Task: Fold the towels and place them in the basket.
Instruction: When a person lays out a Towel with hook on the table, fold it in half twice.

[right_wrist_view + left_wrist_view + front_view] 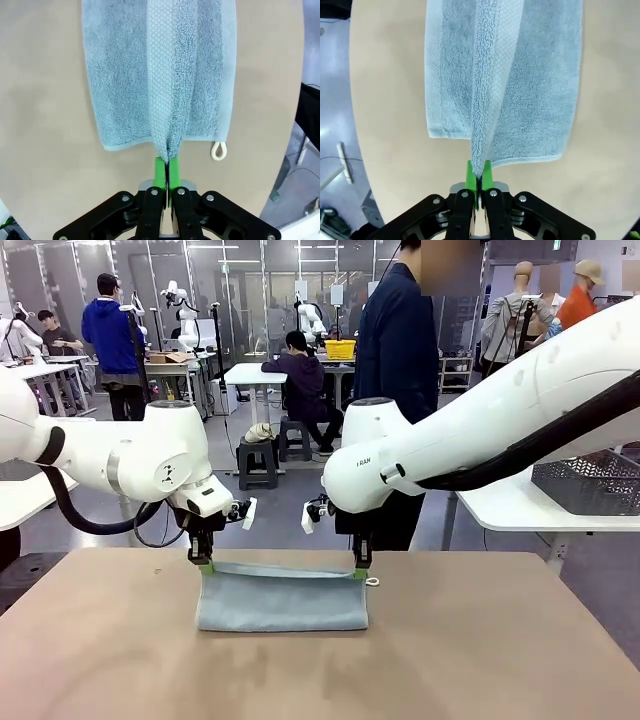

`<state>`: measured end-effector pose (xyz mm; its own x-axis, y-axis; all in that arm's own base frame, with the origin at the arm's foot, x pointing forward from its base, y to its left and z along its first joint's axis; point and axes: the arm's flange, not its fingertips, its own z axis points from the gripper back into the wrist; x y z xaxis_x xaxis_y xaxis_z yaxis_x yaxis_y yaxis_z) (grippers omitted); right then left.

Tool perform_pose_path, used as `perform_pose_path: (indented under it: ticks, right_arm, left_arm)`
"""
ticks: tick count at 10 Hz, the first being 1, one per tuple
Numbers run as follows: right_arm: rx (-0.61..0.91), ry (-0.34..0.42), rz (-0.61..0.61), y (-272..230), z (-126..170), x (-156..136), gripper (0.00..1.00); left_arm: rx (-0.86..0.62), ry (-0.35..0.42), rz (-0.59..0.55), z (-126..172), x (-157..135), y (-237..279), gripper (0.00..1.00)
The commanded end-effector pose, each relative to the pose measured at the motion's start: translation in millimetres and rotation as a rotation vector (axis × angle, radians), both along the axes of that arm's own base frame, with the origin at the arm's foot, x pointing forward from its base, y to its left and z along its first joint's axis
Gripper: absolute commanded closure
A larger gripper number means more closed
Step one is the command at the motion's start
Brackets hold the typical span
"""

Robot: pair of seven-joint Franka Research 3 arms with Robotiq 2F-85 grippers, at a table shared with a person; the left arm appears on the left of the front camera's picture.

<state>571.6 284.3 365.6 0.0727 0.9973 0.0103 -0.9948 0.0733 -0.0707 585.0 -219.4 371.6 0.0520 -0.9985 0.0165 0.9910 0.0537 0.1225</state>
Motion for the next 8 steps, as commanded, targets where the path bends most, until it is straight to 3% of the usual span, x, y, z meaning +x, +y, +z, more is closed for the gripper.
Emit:
perform_pose_path:
  ticks: [1,3,5,6,7,8]
  right_arm:
    - [-0.012,0.000,0.010,-1.8,-7.7,12.6,1.00]
    - [-0.013,-0.016,0.012,-2.8,-11.5,14.0,1.00]
    - [-0.009,-0.047,0.014,-2.8,-11.0,13.4,0.82]
    - [-0.010,-0.056,0.010,-2.8,-11.2,12.8,0.77]
    - [-0.010,-0.065,0.004,-2.8,-10.5,12.1,0.62]
    - [-0.009,-0.083,-0.003,-3.2,-8.7,10.5,0.57]
  left_arm:
    - [0.033,0.008,0.025,-5.3,11.0,-2.5,1.00]
    - [0.039,-0.005,0.039,-11.2,15.0,-1.7,1.00]
    - [0.042,-0.046,0.046,-11.7,18.1,0.0,0.77]
    - [0.039,-0.060,0.047,-11.6,18.6,1.7,0.70]
    - [0.034,-0.071,0.054,-10.3,18.6,3.2,0.60]
    - [0.023,-0.095,0.058,-7.6,16.7,4.2,0.54]
